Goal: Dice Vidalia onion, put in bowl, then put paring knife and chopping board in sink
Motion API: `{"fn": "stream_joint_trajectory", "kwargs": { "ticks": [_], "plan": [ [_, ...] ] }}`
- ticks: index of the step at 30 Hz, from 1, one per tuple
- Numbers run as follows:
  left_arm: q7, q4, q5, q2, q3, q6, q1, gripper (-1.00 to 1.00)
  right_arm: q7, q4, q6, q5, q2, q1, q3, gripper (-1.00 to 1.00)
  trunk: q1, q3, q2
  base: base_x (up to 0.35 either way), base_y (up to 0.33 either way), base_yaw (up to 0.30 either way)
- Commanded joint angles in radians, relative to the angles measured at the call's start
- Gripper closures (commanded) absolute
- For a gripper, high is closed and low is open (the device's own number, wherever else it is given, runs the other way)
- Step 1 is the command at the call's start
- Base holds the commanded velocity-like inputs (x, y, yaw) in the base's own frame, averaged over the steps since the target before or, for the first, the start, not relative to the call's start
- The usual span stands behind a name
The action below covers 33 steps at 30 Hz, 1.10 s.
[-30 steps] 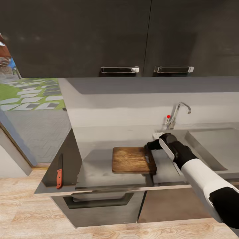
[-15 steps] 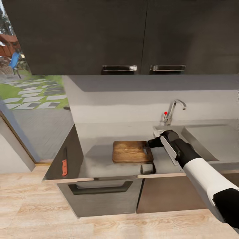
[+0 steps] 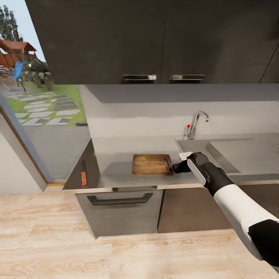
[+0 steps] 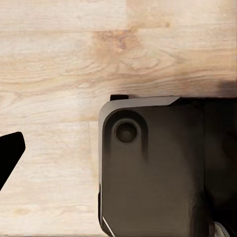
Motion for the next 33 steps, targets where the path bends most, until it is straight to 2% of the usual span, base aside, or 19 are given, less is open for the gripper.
{"fn": "stream_joint_trajectory", "kwargs": {
  "ticks": [1,14,16,19,23,33],
  "plan": [
    [0.0,-0.001,0.001,0.0,0.0,-0.002,0.0,-1.0,-0.001,-0.001,0.003,-0.002,-0.001,-0.001,0.004,-1.0,0.0,-0.002,-0.002,-0.338,0.0,0.0],
    [0.0,0.0,0.001,0.0,0.0,-0.002,0.0,-1.0,0.0,0.014,-0.018,-0.002,0.0,0.0,0.005,-1.0,0.0,-0.002,-0.002,-0.338,0.0,0.0],
    [0.0,-0.001,0.001,0.0,0.0,-0.002,0.0,-1.0,0.005,0.04,-0.106,-0.008,0.001,0.004,0.005,-1.0,0.0,-0.002,-0.002,-0.309,0.0,0.0],
    [0.0,-0.001,0.001,0.0,0.001,-0.002,0.0,-1.0,0.008,0.05,-0.193,-0.015,0.001,0.009,0.005,-1.0,0.0,-0.002,-0.002,-0.182,0.0,0.0],
    [0.001,-0.002,0.0,0.0,0.003,-0.002,0.0,-1.0,0.009,0.056,-0.338,-0.026,0.003,0.062,0.005,-1.0,0.0,-0.002,-0.002,-0.052,0.0,0.0],
    [0.002,-0.014,-0.003,-0.001,0.005,-0.002,-0.001,-1.0,0.018,0.057,-0.541,-0.031,0.005,0.196,0.007,-1.0,0.0,-0.002,-0.002,-0.008,0.0,0.0]
  ]
}}
